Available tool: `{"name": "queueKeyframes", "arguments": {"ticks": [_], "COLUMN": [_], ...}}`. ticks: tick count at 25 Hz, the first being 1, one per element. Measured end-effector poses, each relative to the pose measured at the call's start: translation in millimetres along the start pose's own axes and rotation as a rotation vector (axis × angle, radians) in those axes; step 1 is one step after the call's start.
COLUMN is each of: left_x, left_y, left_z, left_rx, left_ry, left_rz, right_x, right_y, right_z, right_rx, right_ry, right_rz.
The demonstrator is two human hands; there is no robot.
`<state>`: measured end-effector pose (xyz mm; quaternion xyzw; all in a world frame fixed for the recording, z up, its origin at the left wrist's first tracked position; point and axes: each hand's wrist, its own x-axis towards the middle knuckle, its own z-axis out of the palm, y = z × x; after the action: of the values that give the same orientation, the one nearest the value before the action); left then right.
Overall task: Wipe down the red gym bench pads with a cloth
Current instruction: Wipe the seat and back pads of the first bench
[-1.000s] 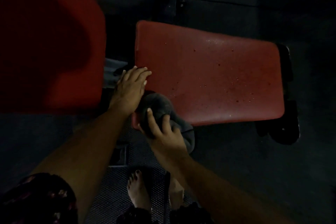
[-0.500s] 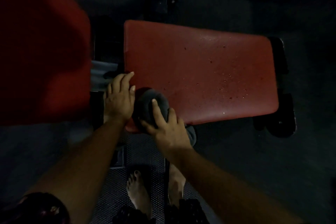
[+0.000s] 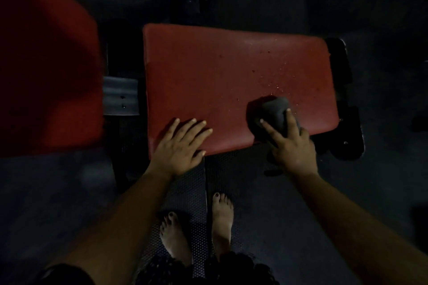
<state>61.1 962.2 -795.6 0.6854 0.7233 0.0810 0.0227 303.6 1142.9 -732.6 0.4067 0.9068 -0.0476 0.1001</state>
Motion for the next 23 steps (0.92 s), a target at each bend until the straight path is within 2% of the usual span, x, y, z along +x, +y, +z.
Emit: {"name": "queueKeyframes", "arguments": {"ticks": [5, 8, 10, 12, 14, 16, 18, 21, 23], "left_x": [9.6, 28.8, 45.0, 54.0, 53.2, 48.8, 47.2, 48.7, 49.0], "left_y": [-5.4, 8.7, 20.8, 31.1, 35.9, 34.0, 30.3, 26.9, 26.3], "left_z": [-5.0, -4.4, -0.7, 3.8, 7.7, 9.8, 10.1, 12.3, 13.9], "left_rx": [-0.045, -0.014, 0.009, 0.004, -0.003, 0.006, 0.018, 0.018, 0.004], "left_ry": [-0.081, -0.099, -0.095, -0.102, -0.109, -0.094, -0.081, -0.064, -0.047], "left_rz": [0.059, 0.114, 0.132, 0.136, 0.137, 0.146, 0.154, 0.174, 0.192], "right_x": [-3.7, -4.1, -11.7, -26.4, -35.3, -35.1, -32.4, -25.2, -13.6], "right_y": [44.9, 16.7, -23.1, -49.6, -42.5, -3.4, 42.3, 95.1, 111.7], "right_z": [-3.4, -5.1, -4.6, 2.6, 6.7, 8.6, 5.5, -5.8, -13.9], "right_rx": [0.125, 0.310, 0.318, 0.260, 0.191, 0.040, -0.046, -0.084, 0.008], "right_ry": [-0.007, -0.026, -0.054, -0.067, -0.072, -0.082, -0.098, -0.133, -0.135], "right_rz": [0.384, 0.543, 0.448, 0.237, 0.066, -0.031, -0.007, 0.213, 0.380]}}
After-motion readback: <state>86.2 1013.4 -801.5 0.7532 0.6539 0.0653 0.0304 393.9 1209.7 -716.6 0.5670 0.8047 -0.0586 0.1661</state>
